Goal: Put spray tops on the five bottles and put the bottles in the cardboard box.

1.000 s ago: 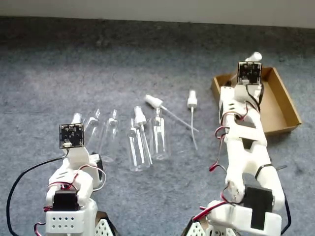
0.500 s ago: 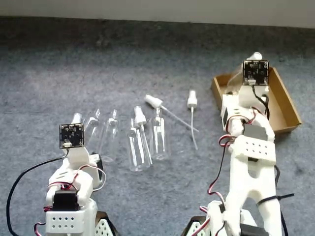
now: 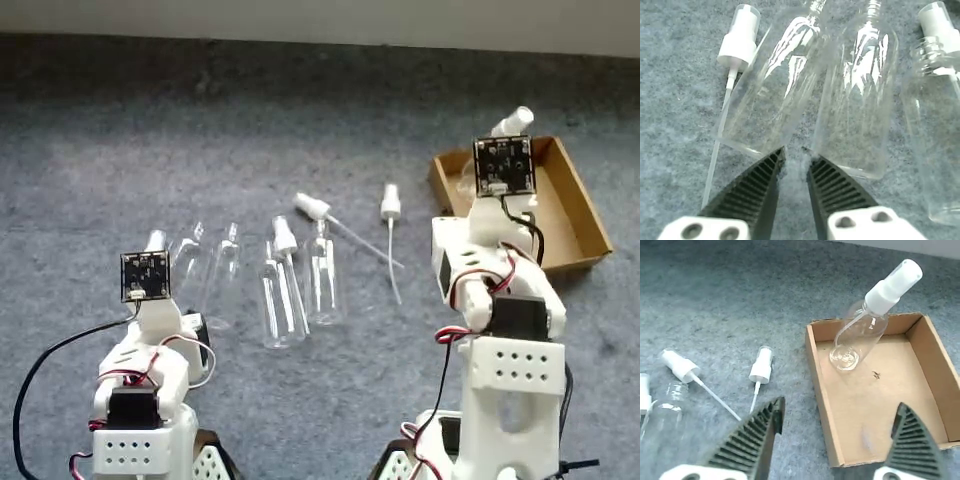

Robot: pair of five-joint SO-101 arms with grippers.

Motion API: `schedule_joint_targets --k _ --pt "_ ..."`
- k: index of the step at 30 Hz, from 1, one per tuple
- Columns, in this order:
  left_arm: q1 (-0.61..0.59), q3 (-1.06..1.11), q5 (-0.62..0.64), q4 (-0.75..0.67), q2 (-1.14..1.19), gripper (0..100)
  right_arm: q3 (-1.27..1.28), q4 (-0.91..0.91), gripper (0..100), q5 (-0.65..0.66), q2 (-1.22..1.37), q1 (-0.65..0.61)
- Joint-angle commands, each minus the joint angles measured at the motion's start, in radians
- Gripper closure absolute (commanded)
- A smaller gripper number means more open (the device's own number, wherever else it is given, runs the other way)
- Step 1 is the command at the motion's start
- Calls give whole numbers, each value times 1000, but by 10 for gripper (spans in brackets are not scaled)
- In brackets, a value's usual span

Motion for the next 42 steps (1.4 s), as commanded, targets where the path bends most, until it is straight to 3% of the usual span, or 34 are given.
schedule_joint_targets --k 1,8,15,28,32,39,42 --pt "-10 21 -9 -14 -7 989 -174 145 706 2 -25 -36" --pt "-10 21 -9 -14 -7 989 -360 288 706 -2 88 -114" --pt "-10 21 -9 -14 -5 989 -455 348 706 -129 280 -274" --pt "-10 21 -9 -14 -5 989 -697 495 706 -140 696 -472" --pt "-10 21 -9 -14 -5 989 -819 532 705 -242 839 -501" --pt "-12 21 -9 -14 -5 989 -1035 621 705 -262 1056 -573" --pt "-12 21 -9 -14 -5 989 -1124 665 705 -345 1132 -613"
